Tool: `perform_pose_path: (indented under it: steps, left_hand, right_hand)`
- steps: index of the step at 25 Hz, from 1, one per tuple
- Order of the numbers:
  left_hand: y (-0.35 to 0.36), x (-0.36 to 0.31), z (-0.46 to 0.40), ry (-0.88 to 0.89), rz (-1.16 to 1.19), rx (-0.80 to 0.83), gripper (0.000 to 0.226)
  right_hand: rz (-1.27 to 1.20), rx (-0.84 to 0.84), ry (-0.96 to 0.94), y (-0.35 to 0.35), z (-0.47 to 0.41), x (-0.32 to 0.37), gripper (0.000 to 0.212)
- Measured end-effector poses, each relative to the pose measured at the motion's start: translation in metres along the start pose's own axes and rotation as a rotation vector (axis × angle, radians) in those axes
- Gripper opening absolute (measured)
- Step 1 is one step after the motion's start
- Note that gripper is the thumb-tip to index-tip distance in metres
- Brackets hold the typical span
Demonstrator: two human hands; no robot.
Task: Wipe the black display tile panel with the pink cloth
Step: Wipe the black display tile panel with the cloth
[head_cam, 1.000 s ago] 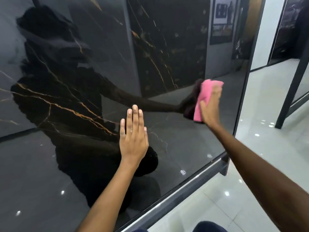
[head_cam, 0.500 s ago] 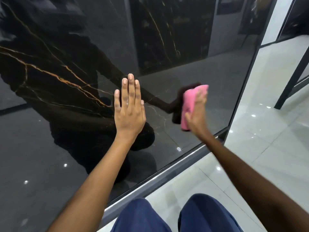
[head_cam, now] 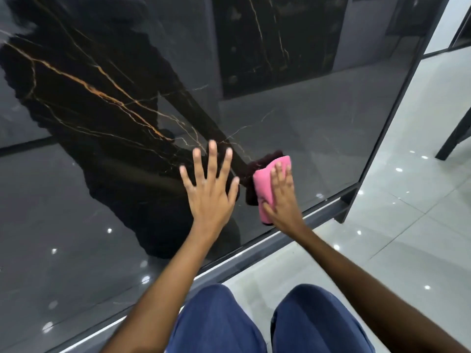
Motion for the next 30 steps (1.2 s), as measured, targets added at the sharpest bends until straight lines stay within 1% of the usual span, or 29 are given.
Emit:
perform_pose_path:
  steps: [1, 2, 4, 5, 6, 7, 8, 9, 11, 12, 13, 14, 15, 16, 18, 19, 20, 21, 22, 23, 24, 25, 26, 27, 28, 29, 30]
  left_hand:
    - [0.012, 0.003, 0.018, 0.025, -0.058, 0.008, 0.073]
    - [0.021, 0.007, 0.029, 0.044, -0.107, -0.011, 0.075]
    - [0.032, 0.011, 0.03, 0.045, -0.188, -0.077, 0.078]
    - [0.032, 0.011, 0.028, 0.04, -0.217, -0.108, 0.079]
    - [0.031, 0.009, 0.026, 0.041, -0.228, -0.128, 0.08]
    - [0.032, 0.008, 0.026, 0.041, -0.223, -0.134, 0.08]
    - [0.033, 0.008, 0.028, 0.038, -0.211, -0.138, 0.08]
    - [0.033, 0.01, 0.029, 0.031, -0.204, -0.143, 0.081]
    - [0.03, 0.012, 0.028, 0.017, -0.191, -0.141, 0.081]
    - [0.03, 0.012, 0.028, 0.018, -0.188, -0.14, 0.081]
    - [0.031, 0.012, 0.028, 0.024, -0.191, -0.146, 0.08]
    - [0.031, 0.012, 0.029, 0.03, -0.203, -0.156, 0.08]
    - [0.032, 0.012, 0.029, 0.035, -0.215, -0.166, 0.08]
    - [0.033, 0.012, 0.03, 0.043, -0.224, -0.175, 0.08]
    - [0.035, 0.012, 0.03, 0.054, -0.237, -0.186, 0.081]
    - [0.035, 0.011, 0.03, 0.053, -0.239, -0.186, 0.081]
    - [0.035, 0.011, 0.03, 0.05, -0.236, -0.182, 0.081]
    - [0.035, 0.01, 0.031, 0.048, -0.234, -0.179, 0.081]
    - [0.035, 0.01, 0.032, 0.048, -0.238, -0.181, 0.081]
    - [0.035, 0.01, 0.032, 0.047, -0.247, -0.186, 0.082]
    - [0.036, 0.01, 0.032, 0.046, -0.256, -0.189, 0.082]
    - [0.035, 0.011, 0.031, 0.045, -0.261, -0.189, 0.082]
    - [0.036, 0.011, 0.031, 0.045, -0.263, -0.19, 0.082]
    - [0.036, 0.011, 0.032, 0.047, -0.266, -0.195, 0.082]
    - [0.036, 0.011, 0.032, 0.049, -0.27, -0.2, 0.082]
    - [0.037, 0.011, 0.034, 0.051, -0.271, -0.199, 0.082]
    - [0.037, 0.01, 0.034, 0.053, -0.273, -0.196, 0.082]
  right_hand:
    - [0.018, -0.019, 0.048, -0.012, -0.003, -0.03, 0.085]
    - [-0.002, -0.054, 0.162, -0.028, -0.007, -0.064, 0.085]
    - [-0.11, -0.196, 0.501, -0.059, -0.013, -0.132, 0.083]
    - [-0.156, -0.277, 0.652, -0.067, -0.013, -0.152, 0.082]
    - [-0.194, -0.338, 0.751, -0.067, -0.014, -0.154, 0.081]
    - [-0.208, -0.368, 0.762, -0.059, -0.015, -0.139, 0.079]
    - [-0.215, -0.359, 0.706, -0.043, -0.014, -0.111, 0.077]
    - [-0.211, -0.303, 0.586, -0.023, -0.009, -0.073, 0.077]
    - [-0.143, -0.094, 0.171, 0.024, 0.016, 0.013, 0.081]
    - [-0.047, -0.019, -0.009, 0.04, 0.033, 0.031, 0.082]
    - [0.014, -0.001, -0.102, 0.042, 0.039, 0.022, 0.083]
    - [0.002, -0.024, -0.083, 0.034, 0.036, -0.008, 0.084]
    - [-0.019, -0.084, 0.041, 0.022, 0.029, -0.048, 0.085]
    - [-0.057, -0.17, 0.224, 0.004, 0.023, -0.089, 0.085]
    - [-0.211, -0.36, 0.645, -0.033, 0.018, -0.159, 0.076]
    - [-0.303, -0.432, 0.835, -0.041, 0.021, -0.176, 0.07]
    - [-0.349, -0.481, 0.947, -0.038, 0.022, -0.173, 0.068]
    - [-0.337, -0.493, 0.933, -0.032, 0.022, -0.155, 0.068]
    - [-0.282, -0.488, 0.818, -0.018, 0.025, -0.126, 0.072]
    - [-0.279, -0.422, 0.659, 0.006, 0.031, -0.086, 0.076]
    - [-0.304, -0.311, 0.521, 0.034, 0.043, -0.042, 0.08]
    - [-0.314, -0.201, 0.413, 0.062, 0.061, -0.006, 0.081]
    - [-0.304, -0.149, 0.357, 0.077, 0.074, 0.008, 0.081]
    - [-0.323, -0.143, 0.368, 0.079, 0.077, -0.007, 0.082]
    - [-0.353, -0.218, 0.44, 0.067, 0.074, -0.042, 0.08]
    - [-0.361, -0.293, 0.543, 0.055, 0.073, -0.087, 0.076]
    - [-0.386, -0.397, 0.716, 0.037, 0.07, -0.136, 0.072]
Point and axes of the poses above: each hand's wrist, its own z-axis away from the middle knuckle, its own y-axis out of the palm, x = y × z, the point moved 8 cm from there along -z, towards the middle knuckle, and after that the axes turned 9 degrees about -y, right-handed, at the moved point
